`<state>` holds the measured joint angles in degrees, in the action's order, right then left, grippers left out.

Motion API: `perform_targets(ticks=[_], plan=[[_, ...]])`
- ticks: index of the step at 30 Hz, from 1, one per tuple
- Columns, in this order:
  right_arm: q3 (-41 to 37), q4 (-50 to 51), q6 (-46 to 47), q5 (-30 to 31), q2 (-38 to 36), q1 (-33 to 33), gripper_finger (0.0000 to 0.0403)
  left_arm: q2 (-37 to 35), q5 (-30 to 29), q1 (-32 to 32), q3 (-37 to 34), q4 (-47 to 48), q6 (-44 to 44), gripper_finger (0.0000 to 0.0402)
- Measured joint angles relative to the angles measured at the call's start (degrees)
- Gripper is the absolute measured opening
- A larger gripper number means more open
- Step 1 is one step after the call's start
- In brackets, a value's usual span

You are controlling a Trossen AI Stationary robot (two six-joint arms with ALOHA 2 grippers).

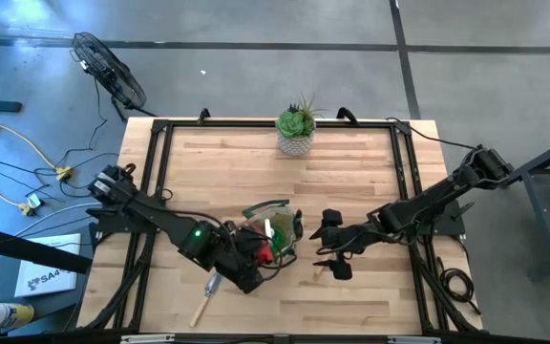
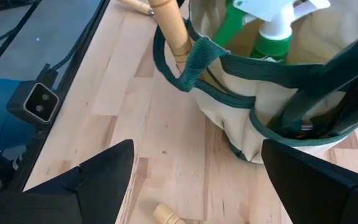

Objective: Pick & Place Garden tools in Gardening bag
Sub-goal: Put the red gloves into the gardening bag

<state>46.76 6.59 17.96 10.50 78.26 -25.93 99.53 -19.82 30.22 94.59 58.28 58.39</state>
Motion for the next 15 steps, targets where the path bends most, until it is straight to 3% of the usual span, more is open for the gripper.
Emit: perform_targets(ticks=[15], plan=[[0.0, 0.62, 0.87, 0.0, 0.0, -0.02, 0.0345, 0.0, 12.94, -6.99, 0.0, 0.31, -11.13, 0.0]])
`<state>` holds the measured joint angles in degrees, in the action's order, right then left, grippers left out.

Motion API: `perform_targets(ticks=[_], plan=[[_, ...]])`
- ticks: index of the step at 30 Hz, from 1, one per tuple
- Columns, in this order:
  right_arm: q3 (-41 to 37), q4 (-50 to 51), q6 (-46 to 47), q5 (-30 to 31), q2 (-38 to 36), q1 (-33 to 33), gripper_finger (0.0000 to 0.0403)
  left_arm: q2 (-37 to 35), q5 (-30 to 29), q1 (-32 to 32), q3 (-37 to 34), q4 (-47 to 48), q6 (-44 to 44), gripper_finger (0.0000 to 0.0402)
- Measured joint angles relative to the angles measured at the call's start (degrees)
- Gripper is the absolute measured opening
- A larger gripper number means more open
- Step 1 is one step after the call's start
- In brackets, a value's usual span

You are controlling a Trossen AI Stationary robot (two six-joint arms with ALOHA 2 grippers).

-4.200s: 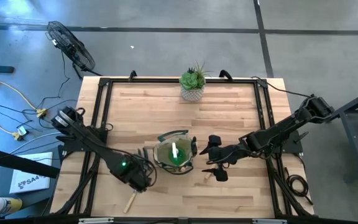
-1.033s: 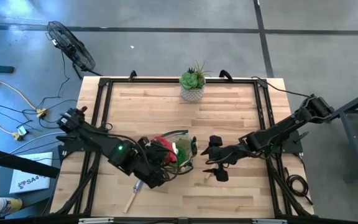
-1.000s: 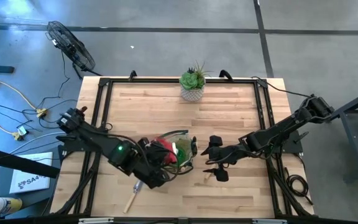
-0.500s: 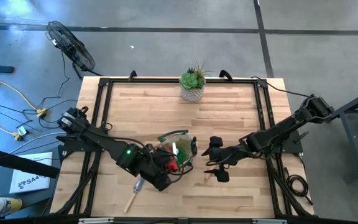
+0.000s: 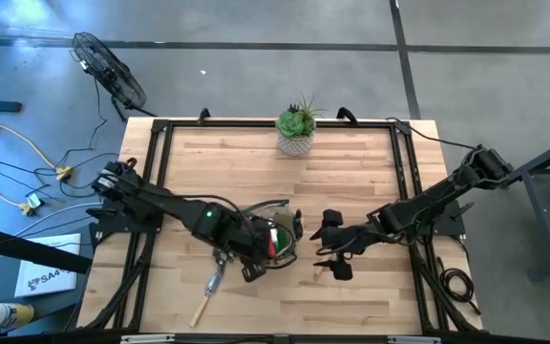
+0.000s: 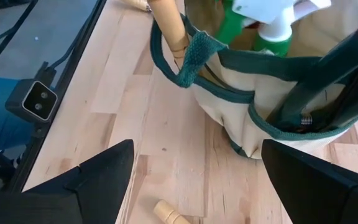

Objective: Pick & Place Garden tools in Gardening bag
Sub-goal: Put the red gloves into the gardening bag

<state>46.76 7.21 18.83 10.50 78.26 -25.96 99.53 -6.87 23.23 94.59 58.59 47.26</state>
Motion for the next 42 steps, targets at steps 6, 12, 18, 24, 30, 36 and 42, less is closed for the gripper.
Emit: perform_targets(ticks=[6, 12, 18, 24, 30, 36, 42], plan=[[0.0, 0.37, -0.15, 0.02, 0.0, 0.02, 0.0345, -0.12, 2.39, 0.02, -3.17, -4.76, -0.93, 0.0], [0.0, 0.41, -0.48, 0.02, 0.0, 0.02, 0.0345, -0.07, 5.87, -0.01, -7.33, -9.53, -0.97, 0.0], [0.0, 0.39, 0.29, 0.04, 0.0, 0.02, 0.0345, -0.78, 6.92, -0.87, -7.89, -8.68, -1.66, 0.0], [0.0, 0.26, 0.69, 0.16, 0.0, 0.07, 0.0345, -2.52, 5.8, -2.39, -7.89, -6.72, -2.21, 0.0024], [0.0, 0.26, 0.57, 1.33, 0.0, 0.07, 0.0345, -3.56, 3.22, -2.61, -7.82, -5.62, -3.65, 0.0061], [0.0, 0.15, 0.07, 1.55, -0.02, 0.11, 0.0345, -3.54, 2.65, -2.62, -7.82, -4.21, -4.11, 0.007], [0.0, 0.34, -0.53, 2.67, -0.01, 0.11, 0.0345, -3.84, -0.11, -2.63, -6.44, -0.4, -3.45, 0.0071]])
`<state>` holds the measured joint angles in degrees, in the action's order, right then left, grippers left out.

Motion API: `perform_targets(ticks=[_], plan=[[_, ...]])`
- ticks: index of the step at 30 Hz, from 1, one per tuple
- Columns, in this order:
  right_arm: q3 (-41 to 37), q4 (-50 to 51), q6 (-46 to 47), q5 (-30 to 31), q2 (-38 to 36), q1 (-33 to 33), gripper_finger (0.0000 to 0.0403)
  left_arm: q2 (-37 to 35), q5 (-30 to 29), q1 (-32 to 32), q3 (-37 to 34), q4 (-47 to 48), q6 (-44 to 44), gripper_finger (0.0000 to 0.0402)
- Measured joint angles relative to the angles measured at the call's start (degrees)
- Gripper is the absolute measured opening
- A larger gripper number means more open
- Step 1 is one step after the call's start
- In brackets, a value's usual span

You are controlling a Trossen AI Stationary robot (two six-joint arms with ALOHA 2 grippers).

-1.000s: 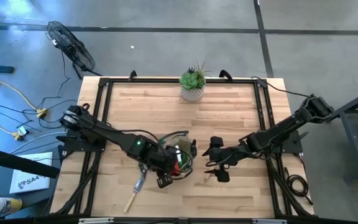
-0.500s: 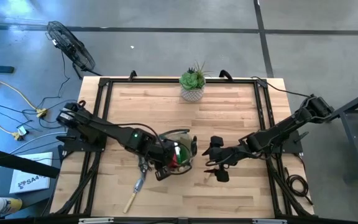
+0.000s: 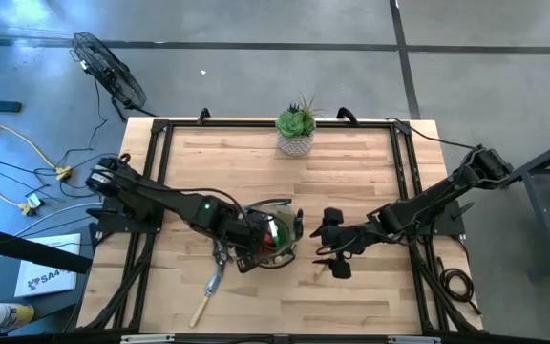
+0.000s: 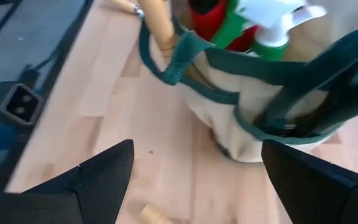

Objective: Pick & Place Garden tools in Gardening bag
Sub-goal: Put the red gloves into the gardening bag, then adjust the gardening bag

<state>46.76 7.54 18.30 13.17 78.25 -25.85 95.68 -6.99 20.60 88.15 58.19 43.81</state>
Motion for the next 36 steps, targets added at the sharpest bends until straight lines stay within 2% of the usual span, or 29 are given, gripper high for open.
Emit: perform_targets(ticks=[7, 15, 19, 21, 22, 26, 30, 36], plan=[[0.0, -0.05, -1.65, 7.73, -0.28, -0.9, 0.0345, -0.73, -1.13, 0.02, 7.05, 9.73, -0.52, 0.0072], [0.0, 1.15, -1.64, 8.96, -0.36, -0.94, 0.0345, -1.16, -5.17, 0.04, 18.18, 22.16, -0.45, 0.0072], [0.0, 4.71, -1.56, 9.98, -1.31, -1.16, 0.0345, -1.16, -6.99, 0.04, 19.18, 30.81, 0.47, 0.0072], [0.0, 5.09, -1.53, 9.97, -1.64, -1.16, 0.0345, -1.18, -8.36, 0.04, 18.56, 31.99, 1.42, 0.0072], [0.0, 4.84, -1.55, 9.75, -1.68, -1.16, 0.0345, -1.34, -7.93, 0.03, 17.7, 31.19, 1.43, 0.0072], [0.0, 3.69, -1.05, 6.51, -1.7, -1.16, 0.0345, -1.65, -0.17, 0.05, 15.41, 30.55, -0.27, 0.0072], [0.0, 3.95, 3.18, -0.41, -1.7, -1.16, 0.0345, -1.2, 0.04, 0.07, 12.62, 31.76, -1.81, 0.0072], [0.0, 2.23, 9.25, -6.35, -0.98, -0.14, 0.0345, -1.32, 1.04, 0.04, 10.31, 31.8, -1.58, 0.0072]])
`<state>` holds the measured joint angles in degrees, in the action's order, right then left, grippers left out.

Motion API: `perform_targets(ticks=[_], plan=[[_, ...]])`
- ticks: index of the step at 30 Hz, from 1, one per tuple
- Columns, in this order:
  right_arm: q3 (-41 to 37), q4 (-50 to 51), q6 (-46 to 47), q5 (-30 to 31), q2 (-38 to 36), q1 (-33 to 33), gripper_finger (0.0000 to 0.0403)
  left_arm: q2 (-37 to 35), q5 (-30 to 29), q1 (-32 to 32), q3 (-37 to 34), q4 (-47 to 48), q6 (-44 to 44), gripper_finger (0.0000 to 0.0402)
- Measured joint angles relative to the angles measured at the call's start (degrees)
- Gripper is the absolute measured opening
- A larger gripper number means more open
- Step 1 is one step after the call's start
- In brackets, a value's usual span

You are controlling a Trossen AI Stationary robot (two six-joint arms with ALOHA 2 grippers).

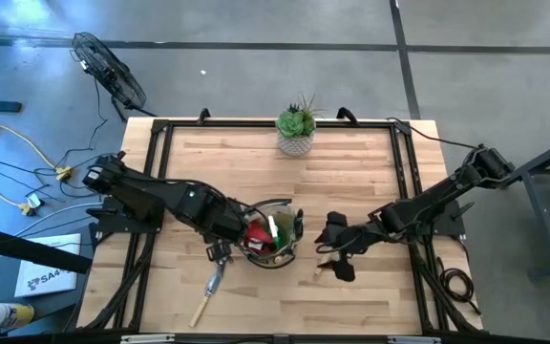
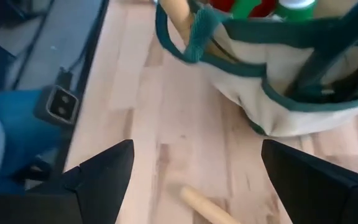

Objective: Pick & Place Garden tools in Gardening bag
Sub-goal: Adjust the gardening bag

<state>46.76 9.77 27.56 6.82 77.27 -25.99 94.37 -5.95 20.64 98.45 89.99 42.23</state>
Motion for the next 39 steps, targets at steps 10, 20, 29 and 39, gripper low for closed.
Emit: perform_targets(ticks=[10, 20, 29, 39], plan=[[0.0, -9.52, 0.96, -8.59, 1.92, 0.84, 0.0345, -0.02, 1.92, 1.87, 0.0, -0.01, -0.8, 0.0072], [0.0, -13.43, 6.72, -21.64, 1.92, 0.47, 0.0345, -0.02, -2.16, 1.78, 0.0, 0.02, -6.11, 0.0072], [0.0, -17.54, 6.27, -19.39, 2.73, 0.48, 0.0345, -0.02, -5.44, -4.85, 0.0, 0.01, -15.4, 0.0072], [-0.02, -26.54, 5.47, -13.02, 9.87, -2.86, 0.0345, -0.05, -1.91, -14.63, -2.63, -1.24, -29.44, 0.0072]])
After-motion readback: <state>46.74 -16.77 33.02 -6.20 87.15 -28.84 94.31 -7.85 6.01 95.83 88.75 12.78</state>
